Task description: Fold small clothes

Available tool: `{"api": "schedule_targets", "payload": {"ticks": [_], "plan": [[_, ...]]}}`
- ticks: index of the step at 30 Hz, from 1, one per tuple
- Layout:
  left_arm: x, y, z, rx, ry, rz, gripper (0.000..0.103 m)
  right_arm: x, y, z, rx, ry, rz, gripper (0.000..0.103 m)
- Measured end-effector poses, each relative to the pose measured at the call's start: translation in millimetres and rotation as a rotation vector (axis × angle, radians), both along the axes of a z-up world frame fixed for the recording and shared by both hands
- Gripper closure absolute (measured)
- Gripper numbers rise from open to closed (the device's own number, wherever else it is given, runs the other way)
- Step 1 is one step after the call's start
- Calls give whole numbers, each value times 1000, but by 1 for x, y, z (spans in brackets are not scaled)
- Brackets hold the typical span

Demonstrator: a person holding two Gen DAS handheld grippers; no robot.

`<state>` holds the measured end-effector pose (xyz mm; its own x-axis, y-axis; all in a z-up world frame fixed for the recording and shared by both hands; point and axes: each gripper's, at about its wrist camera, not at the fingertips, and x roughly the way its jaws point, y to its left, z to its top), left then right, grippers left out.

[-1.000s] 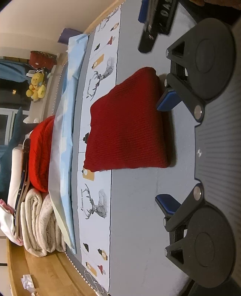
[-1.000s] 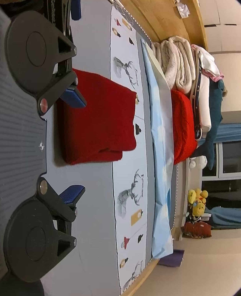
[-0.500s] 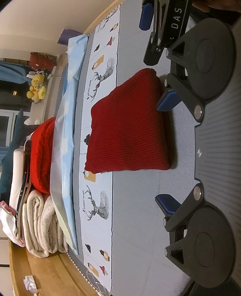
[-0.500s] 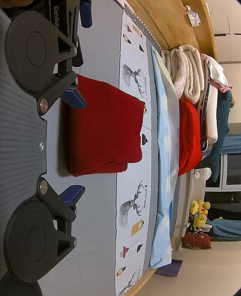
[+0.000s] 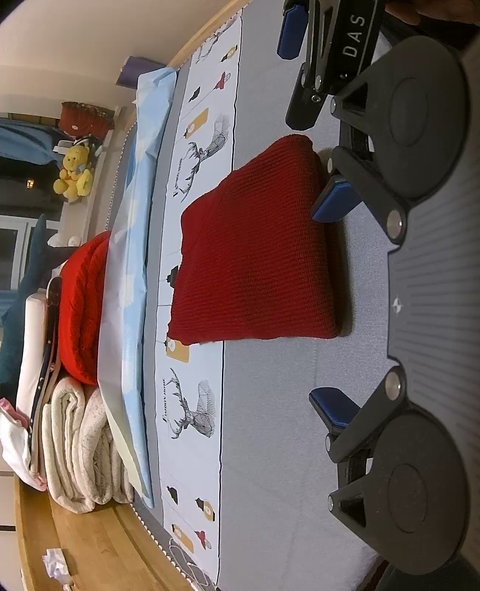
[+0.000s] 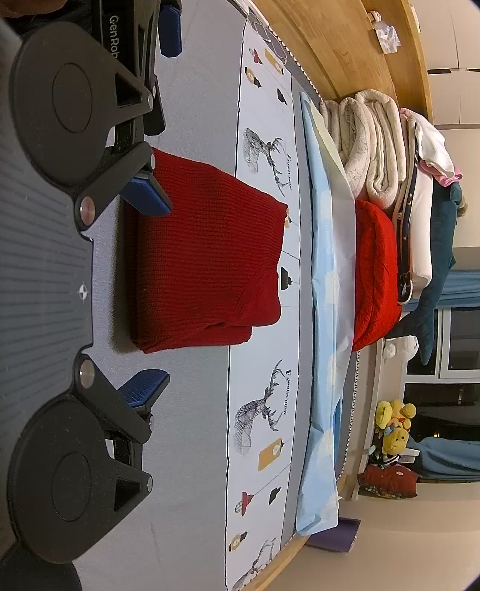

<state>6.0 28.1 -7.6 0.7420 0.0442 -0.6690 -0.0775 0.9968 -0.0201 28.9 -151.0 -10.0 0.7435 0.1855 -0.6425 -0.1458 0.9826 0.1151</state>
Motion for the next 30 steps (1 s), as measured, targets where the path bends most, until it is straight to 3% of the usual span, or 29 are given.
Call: {"api": "schedule_targets", "payload": {"ticks": [30], "plan": [[1, 3, -8, -5, 11, 0, 5, 0, 0, -1, -10, 0, 2, 12]]}}
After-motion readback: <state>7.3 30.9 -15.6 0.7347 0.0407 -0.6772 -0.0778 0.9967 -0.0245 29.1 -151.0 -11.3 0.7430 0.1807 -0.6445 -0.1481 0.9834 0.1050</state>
